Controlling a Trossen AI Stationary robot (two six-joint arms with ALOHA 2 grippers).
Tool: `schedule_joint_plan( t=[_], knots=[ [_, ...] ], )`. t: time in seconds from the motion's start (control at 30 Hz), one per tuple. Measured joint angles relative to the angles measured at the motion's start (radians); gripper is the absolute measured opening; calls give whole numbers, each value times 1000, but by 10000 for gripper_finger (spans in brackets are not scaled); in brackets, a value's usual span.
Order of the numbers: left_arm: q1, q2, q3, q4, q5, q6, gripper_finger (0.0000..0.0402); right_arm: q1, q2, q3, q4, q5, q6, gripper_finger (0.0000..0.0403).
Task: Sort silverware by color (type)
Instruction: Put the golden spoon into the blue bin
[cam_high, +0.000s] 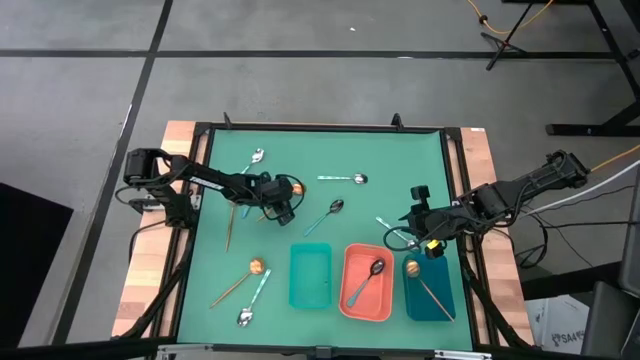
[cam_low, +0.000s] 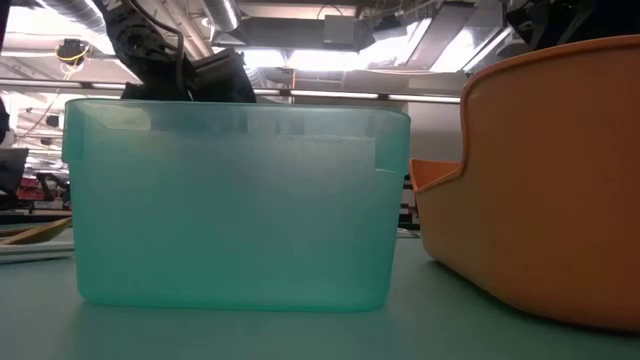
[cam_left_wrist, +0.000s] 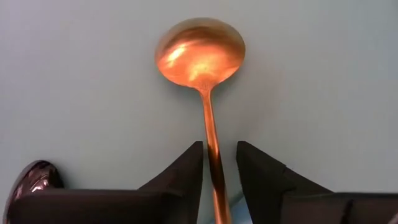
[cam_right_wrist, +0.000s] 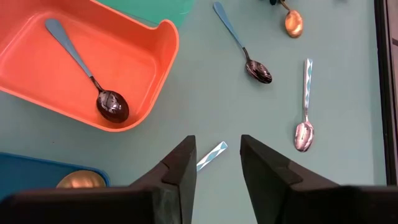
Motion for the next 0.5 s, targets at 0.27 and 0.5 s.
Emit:
schedule_joint_plan(
  t=[0.27, 0.5],
  knots=[
    [1, 2, -2, 65, -5, -2, 22, 0, 0, 0, 0, 0, 9, 117],
    [2, -15, 20, 86, 4, -23, 13, 0, 0, 0, 2, 38, 118, 117]
  ],
)
